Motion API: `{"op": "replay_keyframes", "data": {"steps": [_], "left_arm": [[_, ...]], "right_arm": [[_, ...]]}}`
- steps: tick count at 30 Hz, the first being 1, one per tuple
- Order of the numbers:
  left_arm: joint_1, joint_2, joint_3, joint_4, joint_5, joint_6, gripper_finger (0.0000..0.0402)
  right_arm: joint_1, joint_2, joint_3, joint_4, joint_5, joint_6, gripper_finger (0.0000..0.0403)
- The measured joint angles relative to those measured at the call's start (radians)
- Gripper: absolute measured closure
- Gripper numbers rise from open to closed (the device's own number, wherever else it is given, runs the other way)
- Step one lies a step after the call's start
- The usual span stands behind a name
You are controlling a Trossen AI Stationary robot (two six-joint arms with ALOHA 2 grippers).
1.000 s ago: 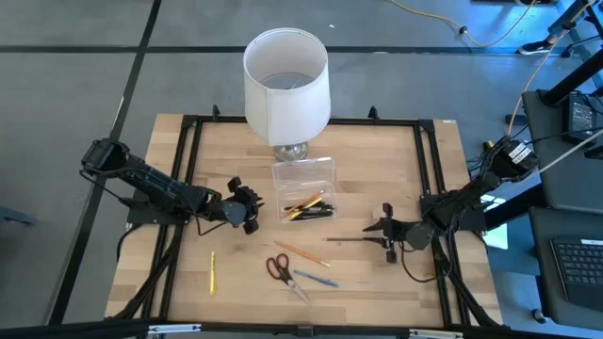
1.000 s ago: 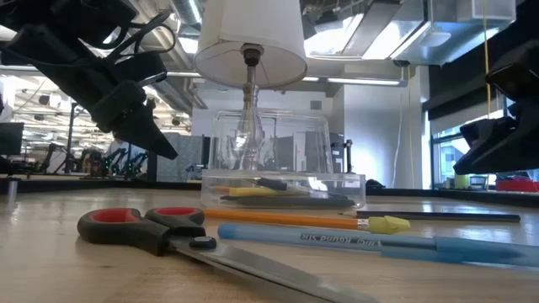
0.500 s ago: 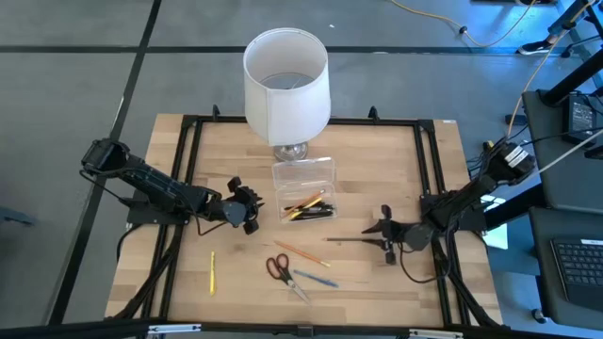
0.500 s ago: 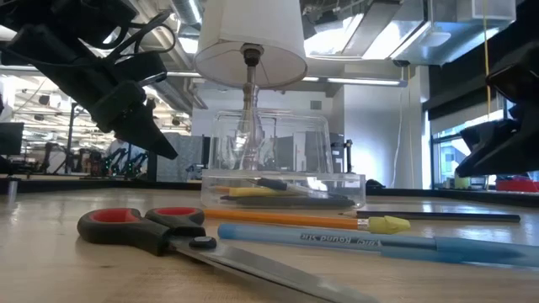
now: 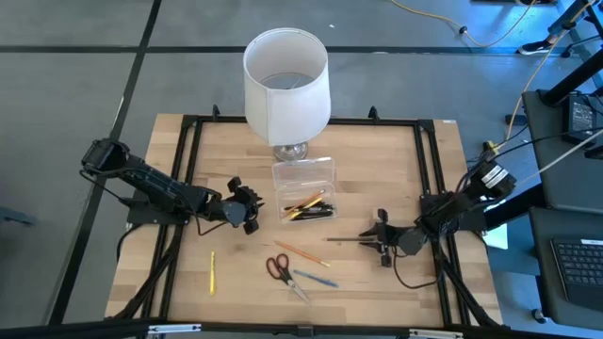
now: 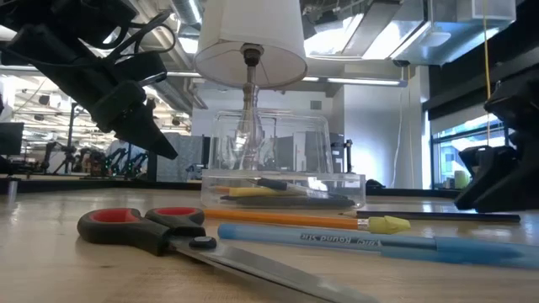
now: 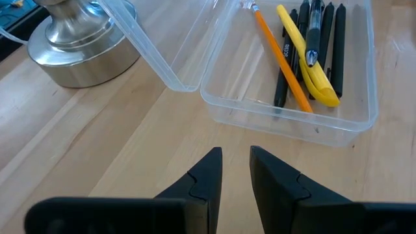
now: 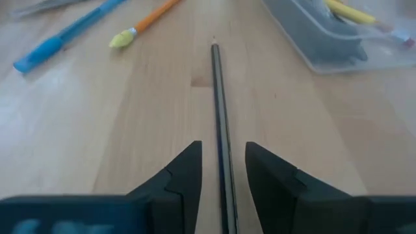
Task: Pick & place school supplies into a supply box
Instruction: Put the black pencil into the transparent supply box
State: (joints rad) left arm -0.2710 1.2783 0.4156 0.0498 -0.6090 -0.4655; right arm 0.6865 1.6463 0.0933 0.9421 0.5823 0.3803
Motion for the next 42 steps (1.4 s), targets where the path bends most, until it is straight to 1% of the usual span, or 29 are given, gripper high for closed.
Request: {"op": "replay_keyframes", "data": {"steps": [6,11,16,22,28,35,38,42], "left_arm": [[0.0,0.0,0.0,0.0,0.0,-0.011,0.0328],[0.0,0.0,0.0,0.0,0.0,-0.011,0.0331],[0.0,0.0,0.0,0.0,0.0,-0.011,0.0331],[0.0,0.0,0.0,0.0,0.0,-0.021,0.0331],[0.0,0.0,0.0,0.0,0.0,-0.021,0.0333],[0.0,0.0,0.0,0.0,0.0,-0.021,0.0332],[0.0,0.0,0.0,0.0,0.0,-0.021,0.0332],[0.0,0.0,0.0,0.0,0.0,-0.021,0.0334]], "right_arm": [[0.001,0.07,0.003,0.036,0.012,0.019,0.0281],[0.002,0.117,0.005,0.05,0.028,0.094,0.0281],[0.006,0.121,0.005,0.05,0.035,0.183,0.0281],[0.006,0.122,0.005,0.05,0.037,0.183,0.0281],[0.006,0.123,0.005,0.035,0.034,0.065,0.0281],[0.006,0.12,0.009,-0.004,0.039,0.057,0.0282],[0.006,0.12,0.009,-0.007,0.037,0.065,0.0293],[0.005,0.12,0.008,-0.011,0.04,0.081,0.0328]]}}
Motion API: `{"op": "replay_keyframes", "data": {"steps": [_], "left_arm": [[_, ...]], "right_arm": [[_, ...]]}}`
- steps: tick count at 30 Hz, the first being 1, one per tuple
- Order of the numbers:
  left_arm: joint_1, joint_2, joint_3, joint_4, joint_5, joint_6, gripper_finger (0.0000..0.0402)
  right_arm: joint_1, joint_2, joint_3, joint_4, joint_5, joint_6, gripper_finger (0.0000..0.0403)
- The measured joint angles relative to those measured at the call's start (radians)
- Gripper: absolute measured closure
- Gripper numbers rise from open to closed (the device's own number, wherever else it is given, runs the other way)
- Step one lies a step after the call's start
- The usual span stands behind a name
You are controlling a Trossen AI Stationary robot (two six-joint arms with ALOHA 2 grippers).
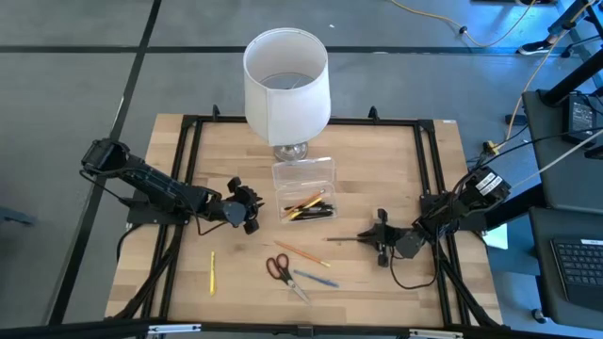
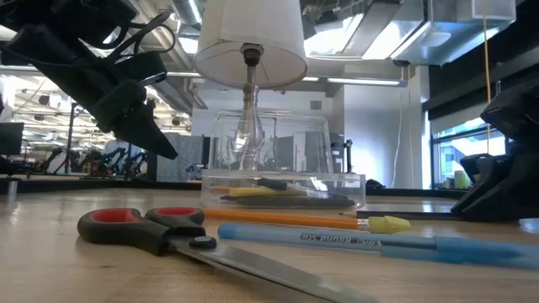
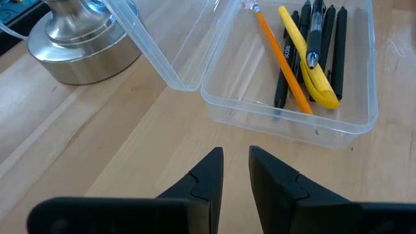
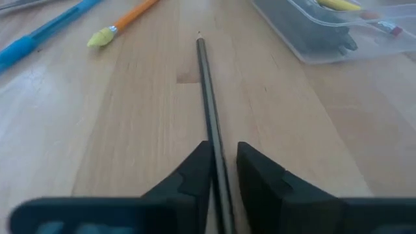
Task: Pick & place school supplies into a supply box
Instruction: Put the black pencil into the transparent supply box
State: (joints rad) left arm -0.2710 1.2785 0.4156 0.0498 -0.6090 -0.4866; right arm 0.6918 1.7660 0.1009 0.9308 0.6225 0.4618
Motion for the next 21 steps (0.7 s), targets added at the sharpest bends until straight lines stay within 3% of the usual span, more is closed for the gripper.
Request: {"op": "replay_keyframes", "data": {"steps": [6,21], "left_arm": [[0.0,0.0,0.0,0.0,0.0,0.0,0.0332],[0.0,0.0,0.0,0.0,0.0,0.0,0.0332]], "right_arm": [[-0.001,0.0,-0.003,0.006,0.007,0.001,0.0377],[-0.001,0.006,-0.01,0.059,-0.003,-0.045,0.0376]]}}
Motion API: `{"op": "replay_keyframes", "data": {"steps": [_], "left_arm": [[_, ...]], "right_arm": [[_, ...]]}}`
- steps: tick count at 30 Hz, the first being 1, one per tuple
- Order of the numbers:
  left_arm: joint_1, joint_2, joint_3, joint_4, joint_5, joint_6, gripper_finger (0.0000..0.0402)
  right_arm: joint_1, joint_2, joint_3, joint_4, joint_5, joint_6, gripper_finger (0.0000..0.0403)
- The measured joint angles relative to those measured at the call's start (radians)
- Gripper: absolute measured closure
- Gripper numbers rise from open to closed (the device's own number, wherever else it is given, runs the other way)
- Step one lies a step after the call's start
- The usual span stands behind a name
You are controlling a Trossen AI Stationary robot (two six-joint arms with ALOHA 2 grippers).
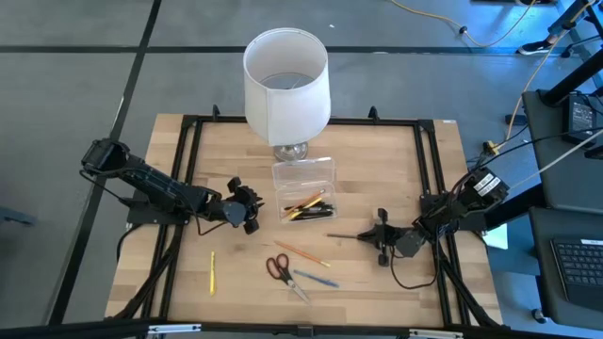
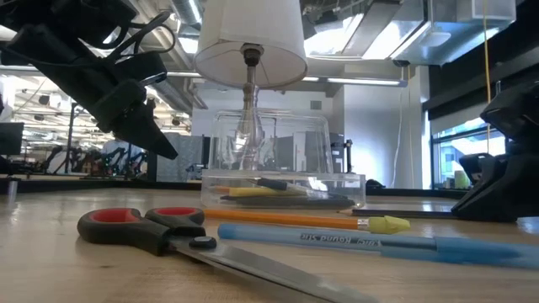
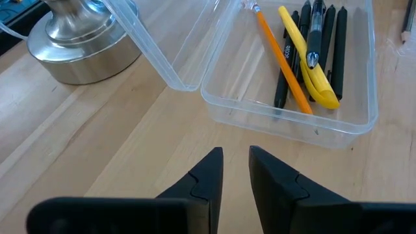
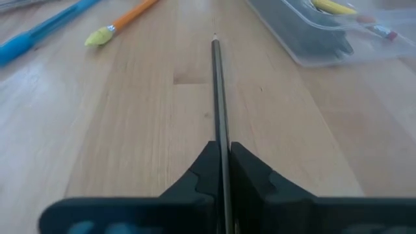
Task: Pick & place school supplies into a supply box
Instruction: Put the black pencil into the transparent supply box
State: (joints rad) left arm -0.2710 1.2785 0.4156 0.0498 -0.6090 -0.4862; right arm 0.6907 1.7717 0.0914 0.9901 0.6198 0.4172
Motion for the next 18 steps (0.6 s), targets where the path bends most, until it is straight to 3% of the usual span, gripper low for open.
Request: {"op": "replay_keyframes", "data": {"steps": [18], "left_arm": [[0.0,0.0,0.0,0.0,0.0,0.0,0.0338]], "right_arm": [[0.001,-0.096,0.0,-0.018,-0.044,-0.034,0.0369]]}}
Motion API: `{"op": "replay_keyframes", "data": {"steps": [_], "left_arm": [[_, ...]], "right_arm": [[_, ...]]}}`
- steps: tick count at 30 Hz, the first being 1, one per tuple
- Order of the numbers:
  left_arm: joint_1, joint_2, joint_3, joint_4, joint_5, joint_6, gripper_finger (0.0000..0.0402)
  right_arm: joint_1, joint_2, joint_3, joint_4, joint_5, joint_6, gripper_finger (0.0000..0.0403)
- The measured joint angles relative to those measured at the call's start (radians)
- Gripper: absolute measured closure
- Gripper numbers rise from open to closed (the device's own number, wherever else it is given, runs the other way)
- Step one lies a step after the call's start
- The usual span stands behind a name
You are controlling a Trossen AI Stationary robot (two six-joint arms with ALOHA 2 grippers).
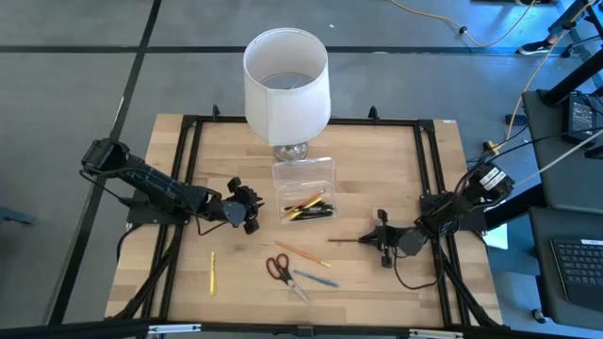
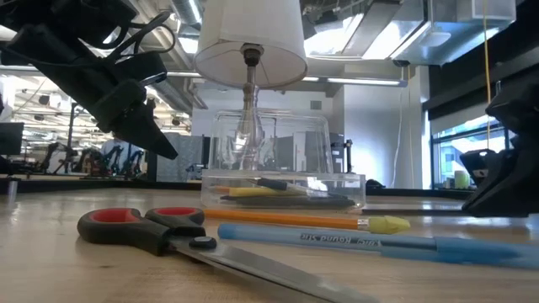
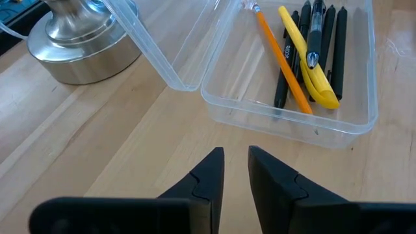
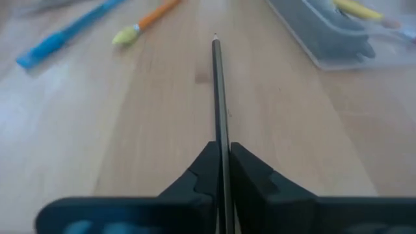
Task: Pick & place school supplies into a supply box
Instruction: Put the black pencil into the transparent supply box
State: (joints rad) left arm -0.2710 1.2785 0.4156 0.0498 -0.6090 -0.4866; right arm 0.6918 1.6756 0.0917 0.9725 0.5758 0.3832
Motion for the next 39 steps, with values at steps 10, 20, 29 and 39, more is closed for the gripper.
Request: {"op": "replay_keyframes", "data": {"steps": [10,20,29,39], "left_arm": [[0.0,0.0,0.0,0.0,0.0,0.001,0.0337],[0.0,0.0,0.0,0.0,0.0,0.002,0.034],[0.0,0.0,0.0,0.0,0.011,0.003,0.0341],[-0.001,0.0,0.0,-0.001,0.035,0.003,0.034]], "right_arm": [[-0.009,-0.096,0.013,0.013,0.03,-0.073,0.037],[-0.148,-0.212,0.141,-0.089,-0.016,-0.279,0.0374],[-0.409,-0.218,0.404,-0.509,-0.192,-0.445,0.0366],[-0.592,-0.152,0.477,-0.567,-0.394,-0.47,0.0365]]}}
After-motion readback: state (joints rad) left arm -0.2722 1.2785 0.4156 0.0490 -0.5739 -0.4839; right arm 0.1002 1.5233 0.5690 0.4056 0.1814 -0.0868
